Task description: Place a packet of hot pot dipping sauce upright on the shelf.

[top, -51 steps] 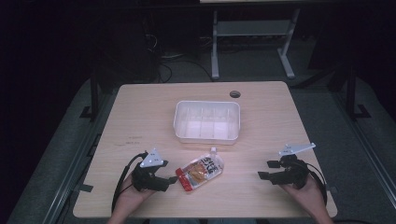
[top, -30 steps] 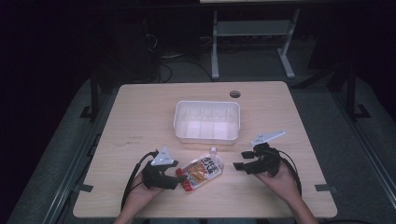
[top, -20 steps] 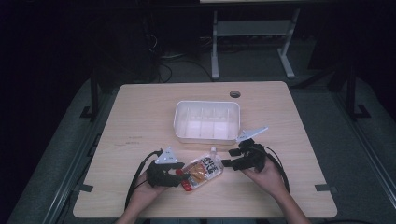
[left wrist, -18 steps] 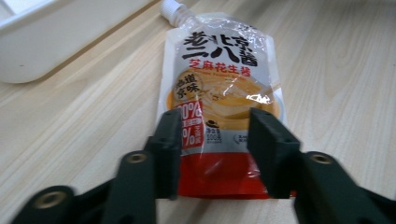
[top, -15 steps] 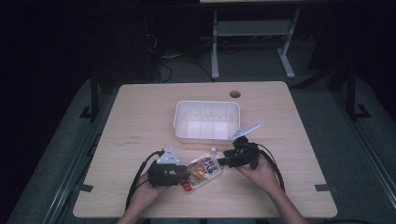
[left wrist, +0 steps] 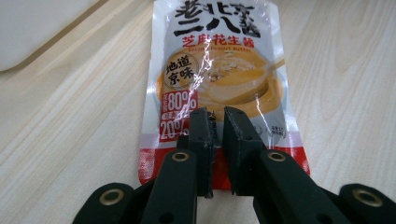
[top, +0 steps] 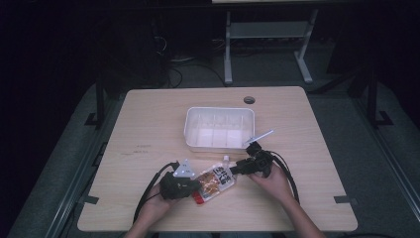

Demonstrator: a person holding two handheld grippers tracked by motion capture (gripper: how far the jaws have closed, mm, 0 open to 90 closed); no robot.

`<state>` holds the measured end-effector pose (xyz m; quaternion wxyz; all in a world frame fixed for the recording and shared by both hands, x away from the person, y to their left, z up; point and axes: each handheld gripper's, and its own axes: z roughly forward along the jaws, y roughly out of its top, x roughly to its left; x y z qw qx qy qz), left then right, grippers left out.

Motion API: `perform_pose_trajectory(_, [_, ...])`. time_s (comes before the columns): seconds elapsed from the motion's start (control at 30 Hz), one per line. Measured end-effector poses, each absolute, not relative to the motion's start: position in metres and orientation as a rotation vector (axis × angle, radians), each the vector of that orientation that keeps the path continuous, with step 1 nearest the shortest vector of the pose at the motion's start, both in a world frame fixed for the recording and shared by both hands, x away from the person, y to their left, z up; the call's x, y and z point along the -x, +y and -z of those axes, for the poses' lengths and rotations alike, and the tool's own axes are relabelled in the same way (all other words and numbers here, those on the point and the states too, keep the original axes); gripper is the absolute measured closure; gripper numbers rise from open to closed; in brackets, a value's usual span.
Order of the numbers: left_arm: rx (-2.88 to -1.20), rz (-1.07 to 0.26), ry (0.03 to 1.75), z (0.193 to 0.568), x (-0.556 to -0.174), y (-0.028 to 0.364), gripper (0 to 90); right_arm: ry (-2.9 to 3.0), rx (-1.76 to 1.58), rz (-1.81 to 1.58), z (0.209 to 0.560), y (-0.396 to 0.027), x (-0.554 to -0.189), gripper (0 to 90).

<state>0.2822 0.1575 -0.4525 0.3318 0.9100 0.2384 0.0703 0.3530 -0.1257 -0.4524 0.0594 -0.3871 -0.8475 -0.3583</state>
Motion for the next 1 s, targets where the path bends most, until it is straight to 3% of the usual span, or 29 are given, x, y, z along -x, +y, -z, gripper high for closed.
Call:
perform_pose_trajectory(0.6, [-2.392, -0.181, 0.624, 0.457, -0.283, 0.156, 83.3, -2.509, 1.175, 1.082, 0.465, -0.120, -0.356, 57.5])
perform_pose_trajectory(1.0, [-2.390, -0.185, 0.616, 0.458, -0.282, 0.157, 83.1, -2.439, 1.217, 1.132, 0.468, -0.124, -0.354, 75.7])
